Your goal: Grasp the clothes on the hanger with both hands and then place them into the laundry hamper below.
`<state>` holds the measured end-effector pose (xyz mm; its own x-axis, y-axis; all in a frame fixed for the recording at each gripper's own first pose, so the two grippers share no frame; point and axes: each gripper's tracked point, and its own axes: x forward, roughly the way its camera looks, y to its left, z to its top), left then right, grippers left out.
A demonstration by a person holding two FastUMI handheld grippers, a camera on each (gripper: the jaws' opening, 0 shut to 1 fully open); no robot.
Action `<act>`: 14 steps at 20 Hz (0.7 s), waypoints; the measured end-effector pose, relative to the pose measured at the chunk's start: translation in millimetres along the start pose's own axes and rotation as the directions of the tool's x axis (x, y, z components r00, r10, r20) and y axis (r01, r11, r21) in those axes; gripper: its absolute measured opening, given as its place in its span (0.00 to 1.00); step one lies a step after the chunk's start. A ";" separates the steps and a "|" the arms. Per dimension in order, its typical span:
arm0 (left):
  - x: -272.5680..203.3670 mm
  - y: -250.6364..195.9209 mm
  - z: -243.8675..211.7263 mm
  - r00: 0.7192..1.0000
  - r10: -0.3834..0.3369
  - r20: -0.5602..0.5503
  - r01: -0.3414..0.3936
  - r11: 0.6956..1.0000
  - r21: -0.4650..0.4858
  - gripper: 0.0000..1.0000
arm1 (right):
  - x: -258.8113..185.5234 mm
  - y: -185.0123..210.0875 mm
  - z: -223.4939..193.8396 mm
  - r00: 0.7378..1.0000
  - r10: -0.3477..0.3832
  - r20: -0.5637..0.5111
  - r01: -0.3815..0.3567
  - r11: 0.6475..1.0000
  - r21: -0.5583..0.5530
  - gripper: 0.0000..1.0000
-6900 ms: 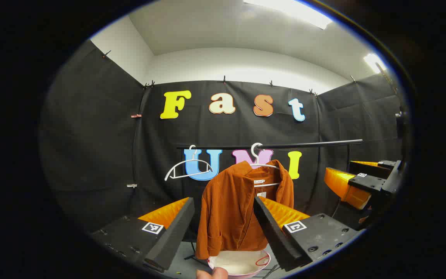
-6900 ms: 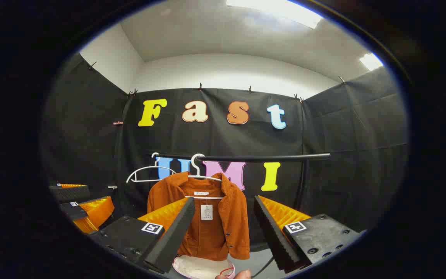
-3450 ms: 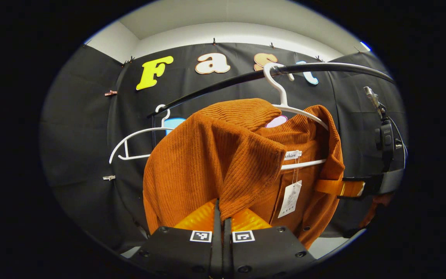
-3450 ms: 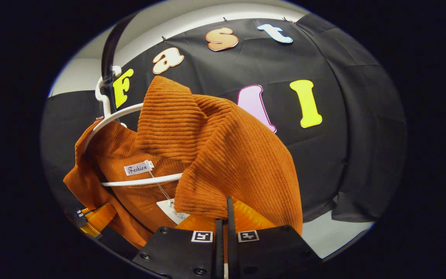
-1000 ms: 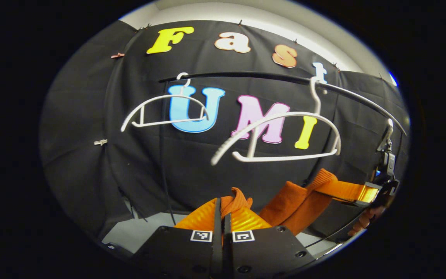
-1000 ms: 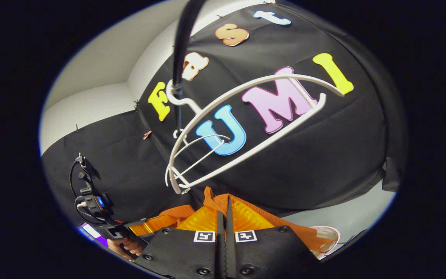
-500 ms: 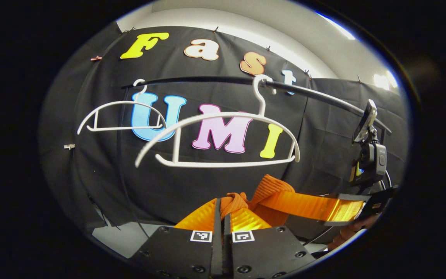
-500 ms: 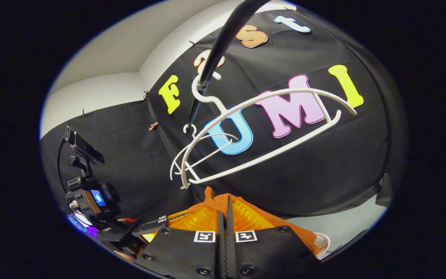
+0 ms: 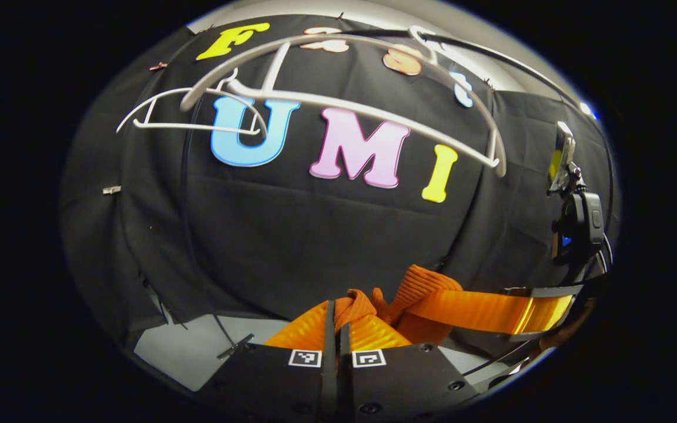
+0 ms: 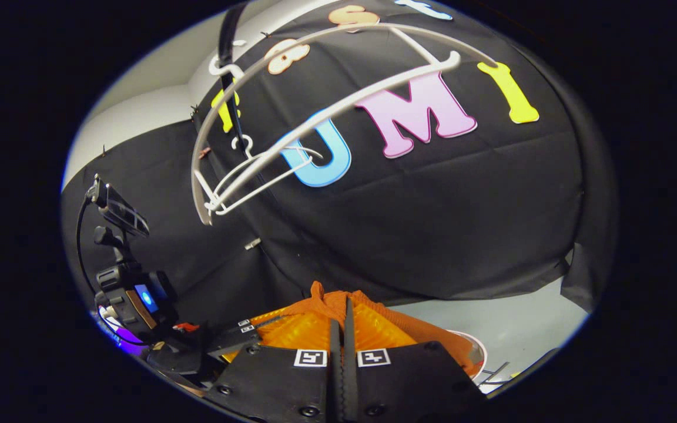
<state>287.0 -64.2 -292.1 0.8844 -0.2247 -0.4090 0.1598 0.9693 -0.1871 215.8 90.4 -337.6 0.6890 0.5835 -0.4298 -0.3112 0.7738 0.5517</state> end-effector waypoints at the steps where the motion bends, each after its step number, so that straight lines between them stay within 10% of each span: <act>1: 8.6 6.1 -13.0 1.000 0.016 -0.020 -0.016 1.000 -0.005 0.05 | 6.5 -12.0 -9.7 1.000 -0.012 -0.020 0.012 1.000 -0.003 0.05; 9: 45.3 57.1 -153.7 0.918 0.196 -0.345 -0.181 0.981 0.077 0.07 | 33.9 -118.4 -126.2 0.915 -0.285 -0.286 0.246 0.955 -0.165 0.00; 13: 47.5 66.3 -191.4 0.890 0.234 -0.392 -0.204 0.972 0.116 0.80 | 22.5 -156.5 -161.8 0.842 -0.413 -0.348 0.370 0.911 -0.184 1.00; 14: 38.0 61.0 -186.7 0.888 0.236 -0.395 -0.205 0.971 0.119 0.99 | 17.4 -162.4 -163.7 0.832 -0.435 -0.344 0.395 0.900 -0.184 0.99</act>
<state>248.5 -32.4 -485.8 0.6498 -0.0103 -0.7600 0.0260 0.9996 0.0087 171.1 15.2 -551.7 0.4836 0.2337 -0.8435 -0.1284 0.9722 0.1958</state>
